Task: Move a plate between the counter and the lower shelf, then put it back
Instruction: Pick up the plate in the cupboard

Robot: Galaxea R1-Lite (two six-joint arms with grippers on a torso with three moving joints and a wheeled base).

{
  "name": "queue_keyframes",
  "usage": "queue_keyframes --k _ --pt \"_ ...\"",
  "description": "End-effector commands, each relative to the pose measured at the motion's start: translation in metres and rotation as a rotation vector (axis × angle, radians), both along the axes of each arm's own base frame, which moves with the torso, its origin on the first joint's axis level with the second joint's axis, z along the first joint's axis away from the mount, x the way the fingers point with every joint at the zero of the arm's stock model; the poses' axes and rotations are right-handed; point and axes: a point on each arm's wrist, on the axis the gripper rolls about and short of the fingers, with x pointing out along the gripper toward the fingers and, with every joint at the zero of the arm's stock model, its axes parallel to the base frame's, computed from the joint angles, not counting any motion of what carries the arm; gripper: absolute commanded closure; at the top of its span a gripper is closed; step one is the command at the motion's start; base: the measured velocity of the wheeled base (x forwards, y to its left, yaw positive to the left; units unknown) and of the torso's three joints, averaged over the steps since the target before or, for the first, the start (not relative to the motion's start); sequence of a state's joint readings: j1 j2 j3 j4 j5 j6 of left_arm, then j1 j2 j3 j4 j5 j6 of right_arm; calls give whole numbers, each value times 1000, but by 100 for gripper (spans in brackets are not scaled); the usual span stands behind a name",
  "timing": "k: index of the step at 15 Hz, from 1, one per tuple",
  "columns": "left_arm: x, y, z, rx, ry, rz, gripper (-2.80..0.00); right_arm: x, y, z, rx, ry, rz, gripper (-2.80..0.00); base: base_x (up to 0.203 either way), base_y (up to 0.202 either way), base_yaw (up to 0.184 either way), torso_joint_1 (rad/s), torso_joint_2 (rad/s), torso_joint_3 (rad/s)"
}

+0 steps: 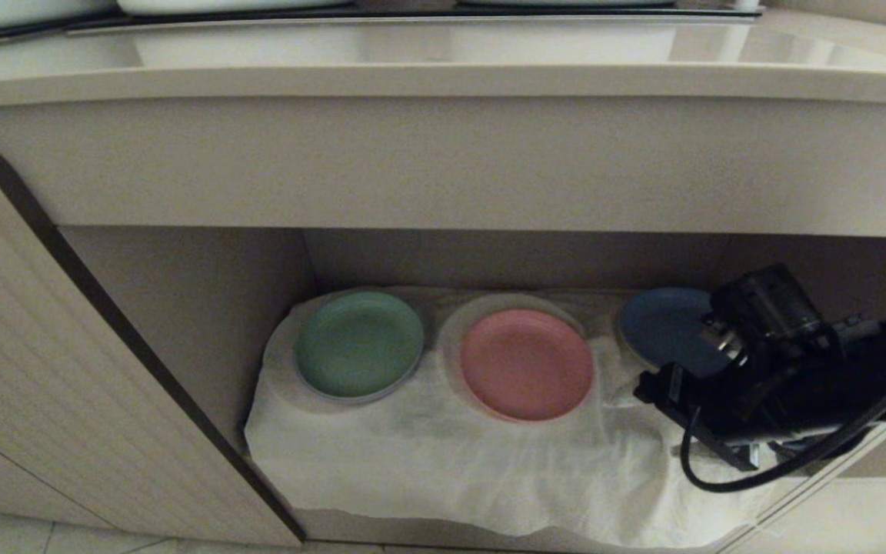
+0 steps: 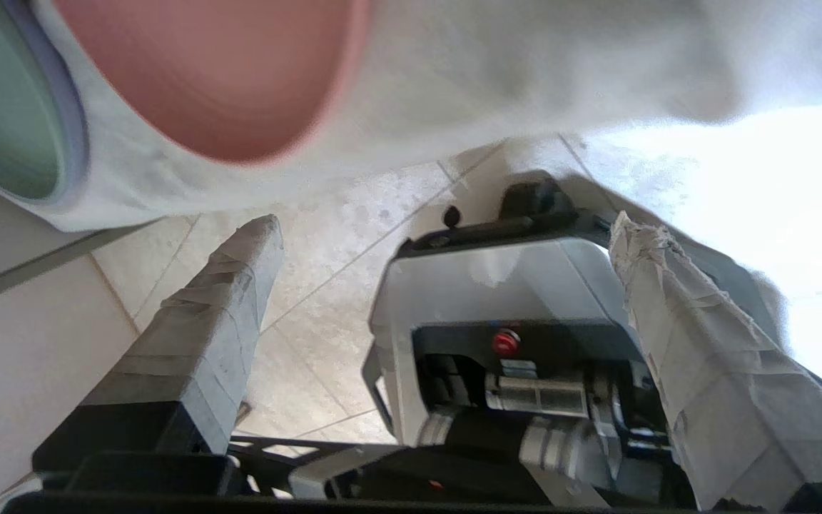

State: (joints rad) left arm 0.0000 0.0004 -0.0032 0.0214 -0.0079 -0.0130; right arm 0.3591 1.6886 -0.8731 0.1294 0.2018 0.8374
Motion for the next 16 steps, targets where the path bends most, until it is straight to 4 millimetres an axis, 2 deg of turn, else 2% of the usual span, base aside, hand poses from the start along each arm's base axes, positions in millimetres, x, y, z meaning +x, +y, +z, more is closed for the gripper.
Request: queue_keyframes --k 1,2,9,16 --pt "0 0 0 -1 0 0 0 -16 -6 6 2 -19 -9 -280 0 0 0 0 0 0" --pt "0 0 0 -1 0 0 0 -21 -8 6 -1 -18 -11 0 0 0 0 0 0 0" --pt "0 0 0 -1 0 0 0 -64 -26 8 -43 -69 41 0 0 0 0 0 0 0" --pt "0 0 0 -1 0 0 0 -137 -59 -8 -198 -186 124 0 0 0 0 0 0 0"
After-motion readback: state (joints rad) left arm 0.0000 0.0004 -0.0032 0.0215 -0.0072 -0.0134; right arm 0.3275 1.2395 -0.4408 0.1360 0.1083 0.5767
